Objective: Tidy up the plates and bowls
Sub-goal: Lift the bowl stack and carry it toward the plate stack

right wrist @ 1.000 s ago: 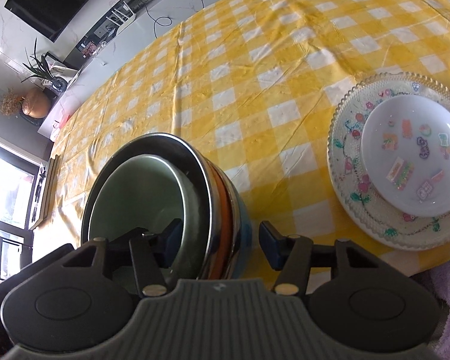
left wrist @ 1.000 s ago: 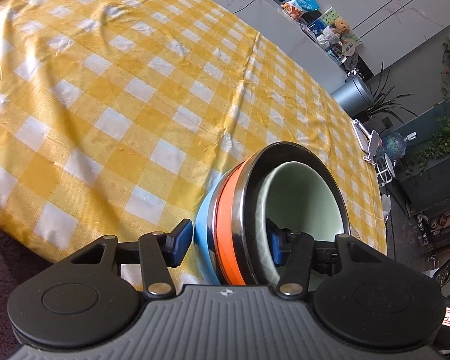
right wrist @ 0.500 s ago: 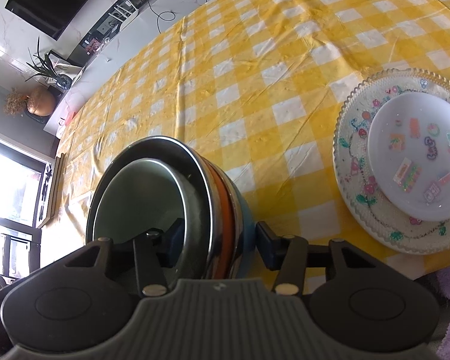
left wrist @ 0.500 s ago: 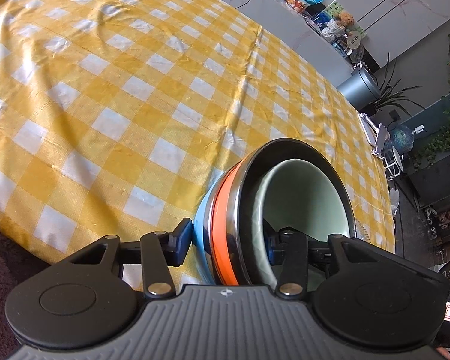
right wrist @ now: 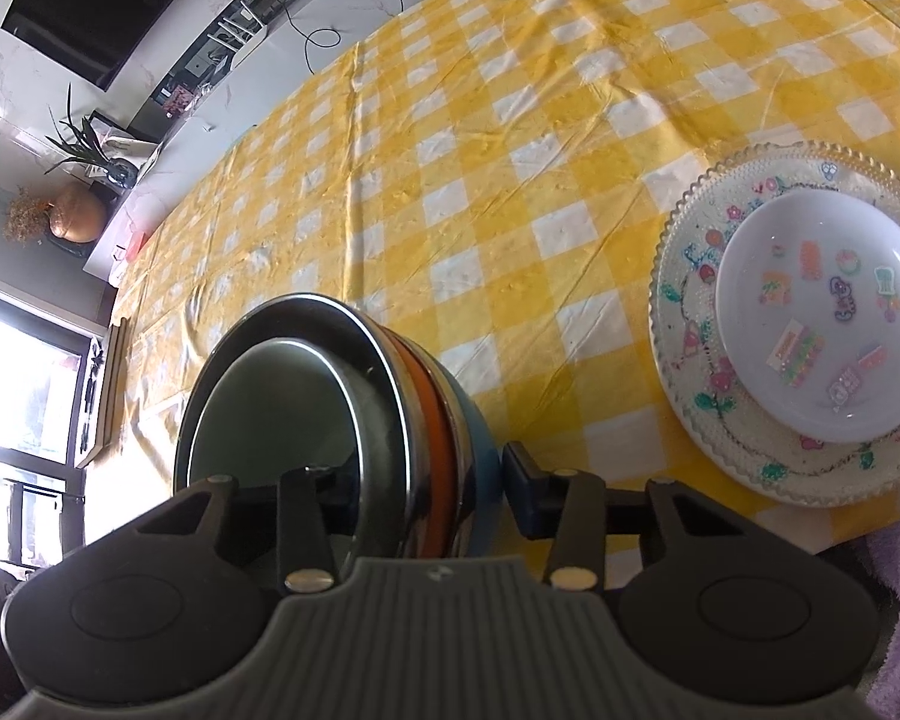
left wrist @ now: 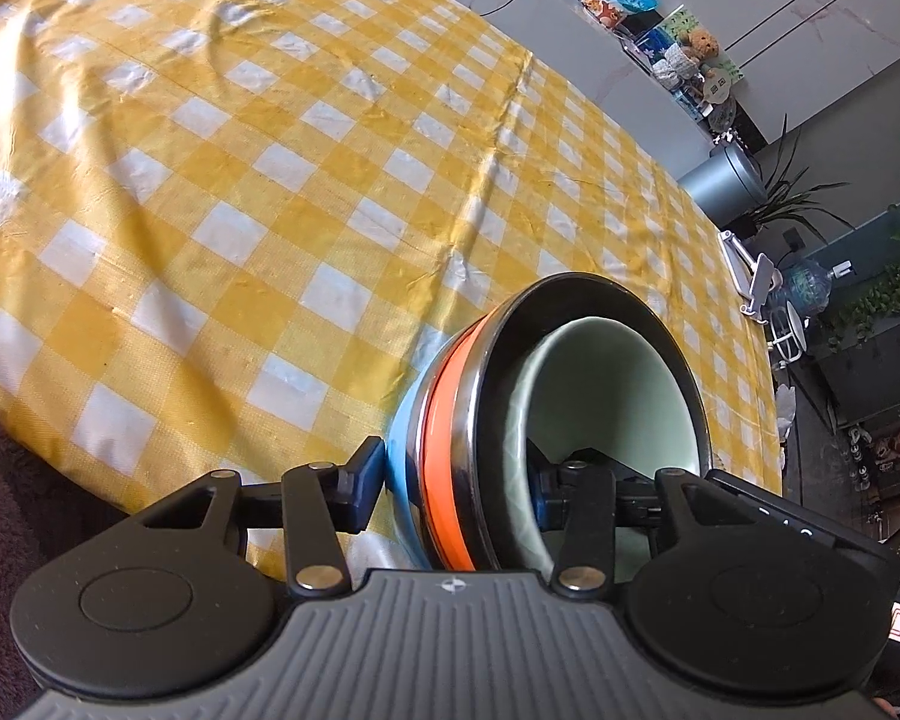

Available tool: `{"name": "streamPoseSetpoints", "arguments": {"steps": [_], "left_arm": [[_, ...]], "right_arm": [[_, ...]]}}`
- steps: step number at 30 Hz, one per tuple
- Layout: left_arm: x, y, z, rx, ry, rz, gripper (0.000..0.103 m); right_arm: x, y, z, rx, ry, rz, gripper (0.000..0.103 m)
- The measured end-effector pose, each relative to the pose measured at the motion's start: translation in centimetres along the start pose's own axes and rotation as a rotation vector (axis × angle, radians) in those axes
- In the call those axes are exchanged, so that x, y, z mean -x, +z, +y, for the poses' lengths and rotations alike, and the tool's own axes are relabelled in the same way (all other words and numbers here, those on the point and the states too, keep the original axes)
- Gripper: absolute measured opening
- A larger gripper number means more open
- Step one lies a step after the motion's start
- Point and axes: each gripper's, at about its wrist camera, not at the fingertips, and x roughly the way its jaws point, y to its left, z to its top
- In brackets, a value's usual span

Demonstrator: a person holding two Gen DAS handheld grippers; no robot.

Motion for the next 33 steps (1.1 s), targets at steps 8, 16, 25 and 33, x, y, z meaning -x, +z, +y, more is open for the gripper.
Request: {"name": "streamPoseSetpoints", "arguments": {"steps": [8,16,25,33], "left_arm": [[1.3,-0.8,-3.1,-0.048,-0.011,-0.022,0.051],[0.6,-1.9,-8.8,-0.127,-0.064,-0.010,0.051],[-2.9,-3.3,-14.5,-0.198,-0.113,0.062,0.050],[-5.9,-3.9,-16.1,-0.194,-0.119,0.123,0.050]], "right_arm": [[3.2,0.2,-1.2,-0.005,0.031,-0.051,0.042],[8.1,1.1,-5.2,-0.060,0.046,-0.140,0.041],[12.1,3.0,-10.7,-0.118,0.002,-0.224,0.040],[12.3,4.1,-13.4,-0.142,-0.040,-0.223,0.040]]}}
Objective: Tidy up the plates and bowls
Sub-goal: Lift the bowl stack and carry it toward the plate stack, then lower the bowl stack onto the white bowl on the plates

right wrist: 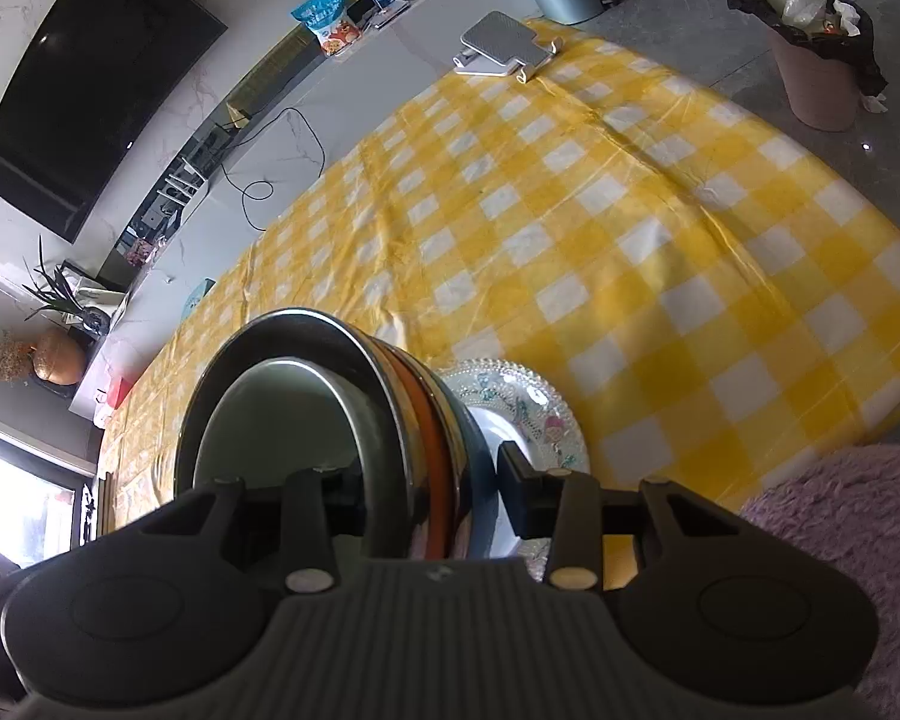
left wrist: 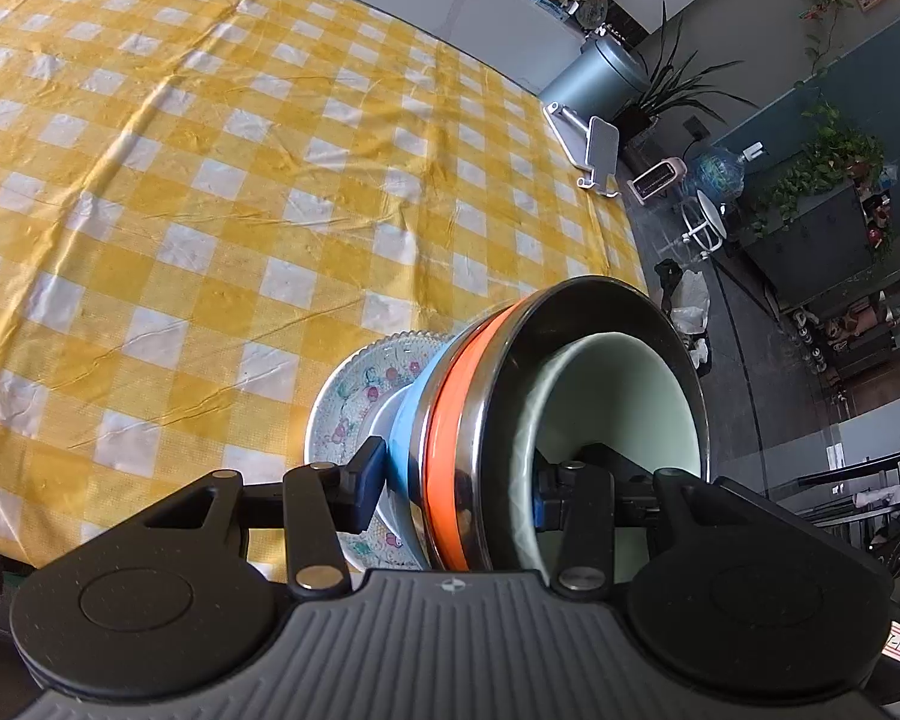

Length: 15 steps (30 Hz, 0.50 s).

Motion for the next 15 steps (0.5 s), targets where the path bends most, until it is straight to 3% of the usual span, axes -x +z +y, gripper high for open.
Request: {"name": "streamPoseSetpoints", "arguments": {"steps": [15], "left_arm": [[-2.4,0.9,0.6,0.034,0.035,0.045,0.050]], "right_arm": [[-2.7,0.9,-1.2,-0.038,-0.024,0.068,0.040]]}}
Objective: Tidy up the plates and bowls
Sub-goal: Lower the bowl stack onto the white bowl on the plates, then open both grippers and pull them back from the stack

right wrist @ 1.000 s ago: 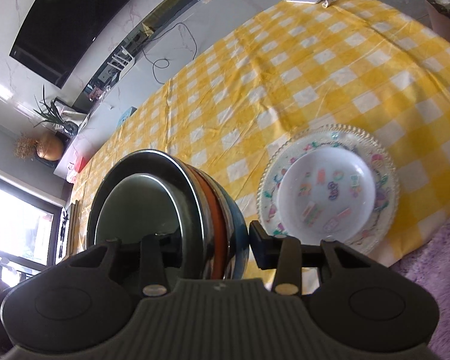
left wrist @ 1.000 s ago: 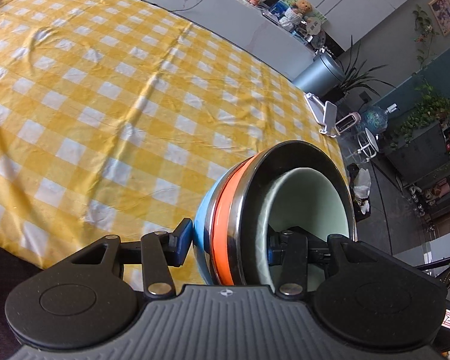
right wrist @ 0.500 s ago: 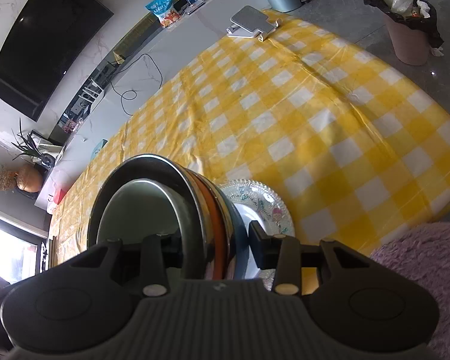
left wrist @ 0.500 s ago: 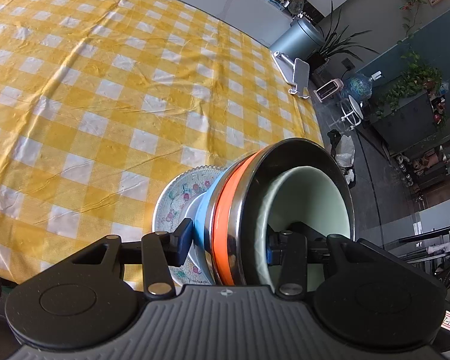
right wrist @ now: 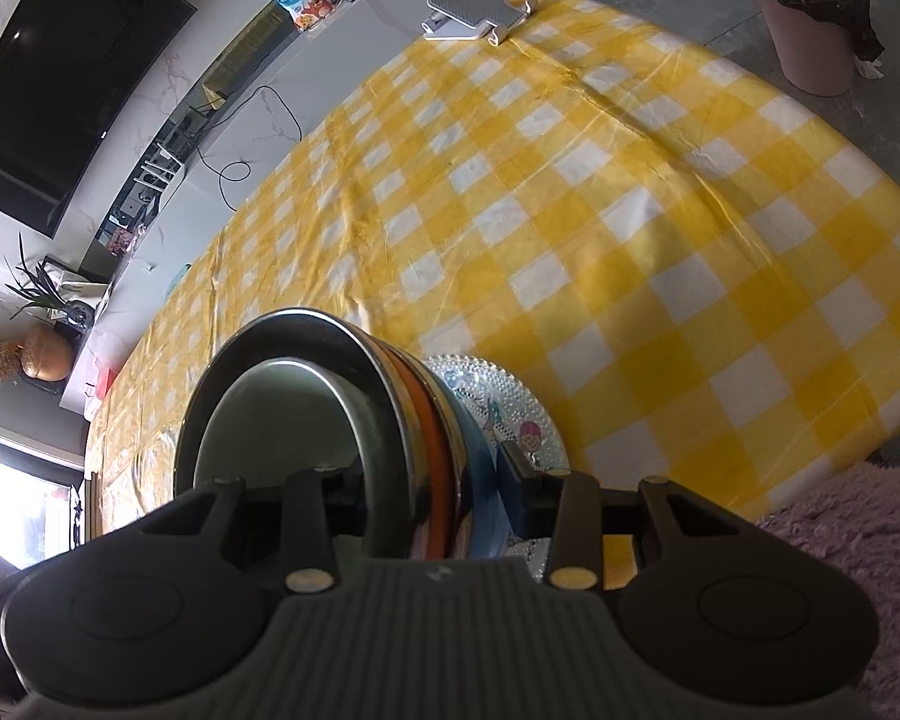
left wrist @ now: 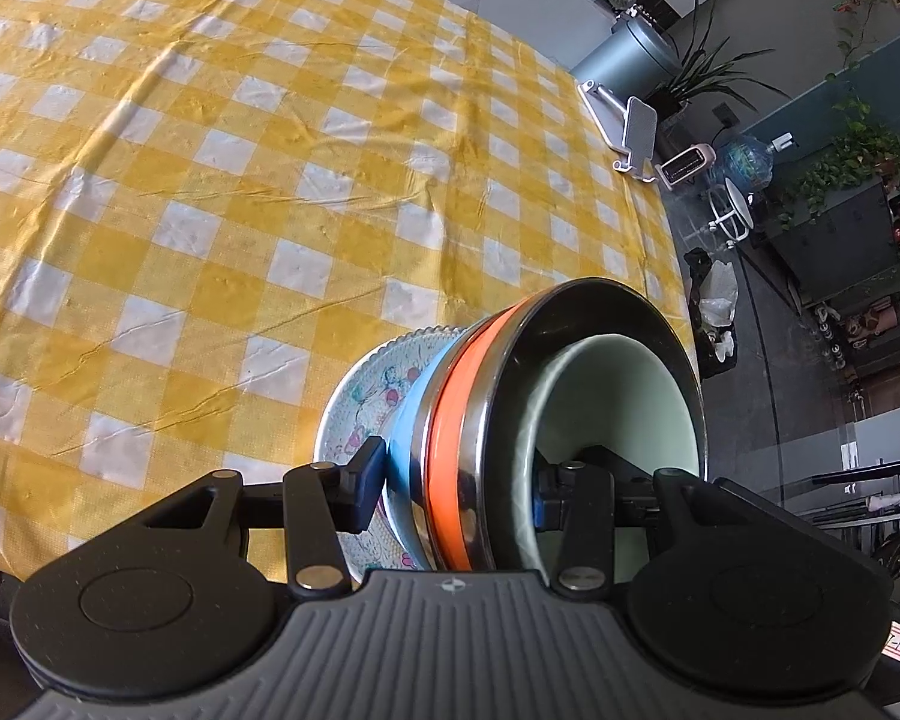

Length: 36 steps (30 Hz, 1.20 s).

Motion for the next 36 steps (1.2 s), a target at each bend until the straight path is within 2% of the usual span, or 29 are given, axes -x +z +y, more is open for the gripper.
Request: {"name": "streamPoseSetpoints", "arguments": {"steps": [12,17,20,23,25,32,36], "left_arm": [[-0.3,0.7,0.2,0.014,0.007,0.033,0.050],[-0.4,0.9,0.5,0.022,-0.008,0.045,0.052],[-0.1,0.9,0.5,0.014,-0.032,0.036,0.067],[0.5,0.9,0.2,-0.010,-0.030,0.011,0.072],[1.1,0.9,-0.1,-0.034,-0.024,-0.012,0.076],[5.2,0.4,-1.4,-0.150,-0.019,-0.133,0.077],[8.8,-0.9,-2.4,-0.275,-0.022,-0.239,0.077]], "right_arm": [[-0.2,0.3,0.1,-0.020,0.002,0.021,0.042],[-0.3,0.4,0.1,-0.043,0.033,0.028,0.055],[-0.2,0.4,0.2,-0.051,0.046,0.030,0.063],[0.1,0.2,0.5,-0.038,0.030,0.016,0.071],[0.4,0.2,0.7,-0.023,0.019,0.003,0.072],[3.1,-0.2,2.1,0.033,0.018,-0.074,0.077],[5.6,-1.4,4.0,0.128,0.011,-0.152,0.079]]}}
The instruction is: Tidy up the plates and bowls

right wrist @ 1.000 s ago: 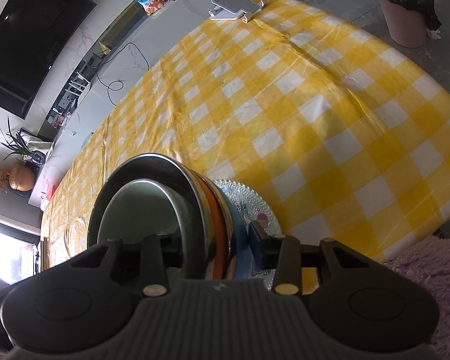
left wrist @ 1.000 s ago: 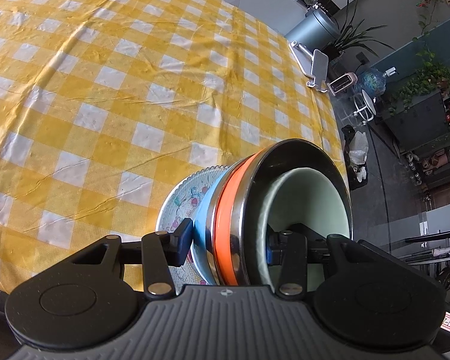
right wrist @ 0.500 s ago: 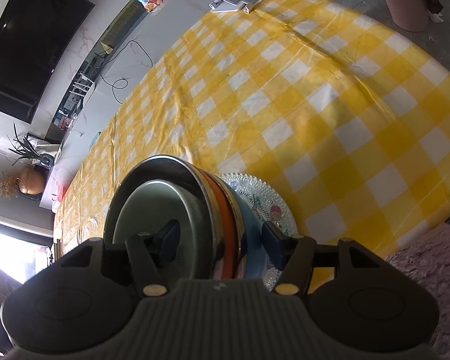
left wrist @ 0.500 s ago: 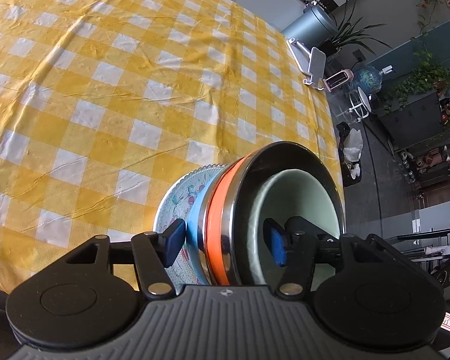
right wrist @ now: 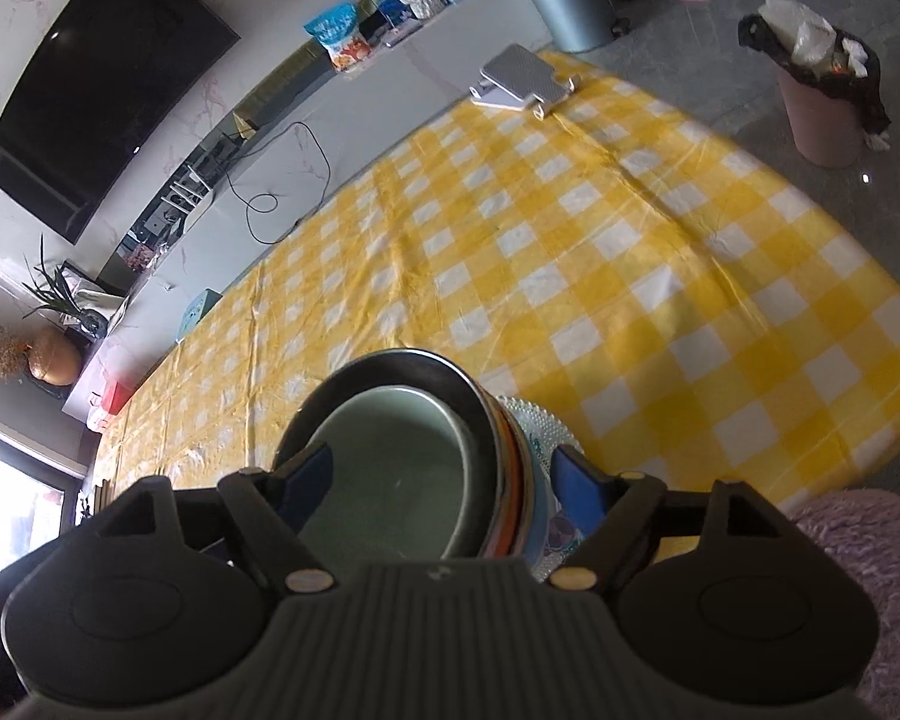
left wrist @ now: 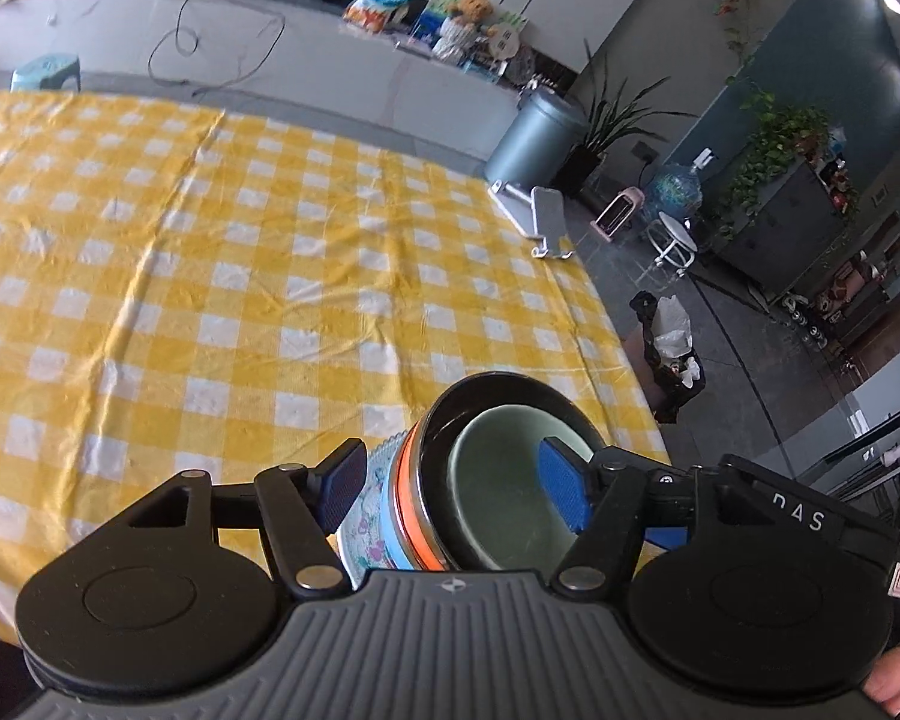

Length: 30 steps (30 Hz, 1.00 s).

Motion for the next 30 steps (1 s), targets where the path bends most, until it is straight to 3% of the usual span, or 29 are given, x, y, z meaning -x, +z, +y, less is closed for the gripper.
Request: {"name": "streamPoseSetpoints", "arguments": {"steps": [6,11,16,19,25,30], "left_arm": [[5.9,-1.3,-1.7,-0.210,0.011,-0.151,0.077],[10.5,-4.0,-2.4,-0.378,0.072,-0.297,0.077],[13.1,-7.3,-1.9,-0.445,0.120,-0.387,0.077],[14.2,-9.9,-1.5,-0.420,0.183,-0.470,0.078],[14.1,-13.0,-1.7,-0.464,0.282,-0.458,0.093],[14.2,-14.4,-0.7,-0.413,0.282,-0.444,0.095]], "right_arm": [[4.2,-2.2,3.1,0.151,0.000,-0.120,0.081],[8.0,-5.4,5.1,0.284,-0.001,-0.231,0.085],[10.3,-8.8,5.8,0.385,-0.008,-0.309,0.086],[11.0,-10.9,5.7,0.428,-0.023,-0.344,0.086],[10.9,-14.6,5.4,0.479,-0.059,-0.375,0.088],[10.8,-16.8,6.0,0.548,-0.104,-0.403,0.099]]}}
